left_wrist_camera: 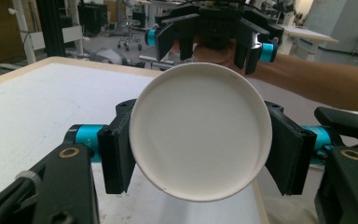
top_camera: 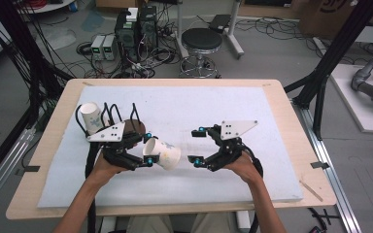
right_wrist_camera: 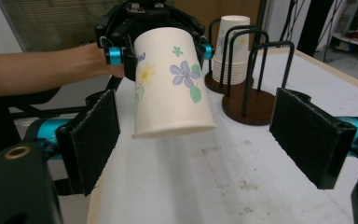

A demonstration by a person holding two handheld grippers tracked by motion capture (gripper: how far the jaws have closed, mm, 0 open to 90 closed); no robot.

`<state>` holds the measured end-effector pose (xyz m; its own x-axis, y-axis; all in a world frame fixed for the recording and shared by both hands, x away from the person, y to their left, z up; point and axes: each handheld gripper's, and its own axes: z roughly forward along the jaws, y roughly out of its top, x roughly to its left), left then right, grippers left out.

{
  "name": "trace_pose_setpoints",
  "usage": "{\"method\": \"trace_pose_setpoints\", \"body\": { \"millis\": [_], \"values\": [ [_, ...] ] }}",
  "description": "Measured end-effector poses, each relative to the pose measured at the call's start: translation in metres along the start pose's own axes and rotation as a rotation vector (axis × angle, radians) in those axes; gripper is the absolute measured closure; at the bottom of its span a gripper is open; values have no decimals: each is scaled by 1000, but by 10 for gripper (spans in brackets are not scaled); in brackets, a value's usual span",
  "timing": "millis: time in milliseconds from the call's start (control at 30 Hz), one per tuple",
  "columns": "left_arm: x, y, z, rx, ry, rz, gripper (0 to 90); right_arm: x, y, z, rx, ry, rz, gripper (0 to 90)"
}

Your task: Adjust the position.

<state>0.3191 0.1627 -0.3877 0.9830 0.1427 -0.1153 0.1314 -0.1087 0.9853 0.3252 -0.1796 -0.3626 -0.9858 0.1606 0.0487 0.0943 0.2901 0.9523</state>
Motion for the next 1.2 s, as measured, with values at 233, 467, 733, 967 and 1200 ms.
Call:
{"method": "trace_pose_setpoints", "body": {
  "millis": [233, 467, 733, 967, 1200],
  "values": [
    [-2, 2, 5, -1, -12, 3, 349, 2, 3, 12, -9, 27, -2, 164],
    [-7, 7, 9, -5, -29, 15, 348, 4, 6, 24, -27, 57, -11, 164],
    [-10, 15, 12, 8, -40, 36, 348, 8, 6, 36, -25, 74, -15, 164],
    [-13, 19, 14, 9, -46, 43, 348, 9, 4, 42, -27, 93, -11, 165],
    [-14, 23, 15, 5, -47, 48, 349, 11, 4, 48, -20, 110, -16, 168]
  ]
}}
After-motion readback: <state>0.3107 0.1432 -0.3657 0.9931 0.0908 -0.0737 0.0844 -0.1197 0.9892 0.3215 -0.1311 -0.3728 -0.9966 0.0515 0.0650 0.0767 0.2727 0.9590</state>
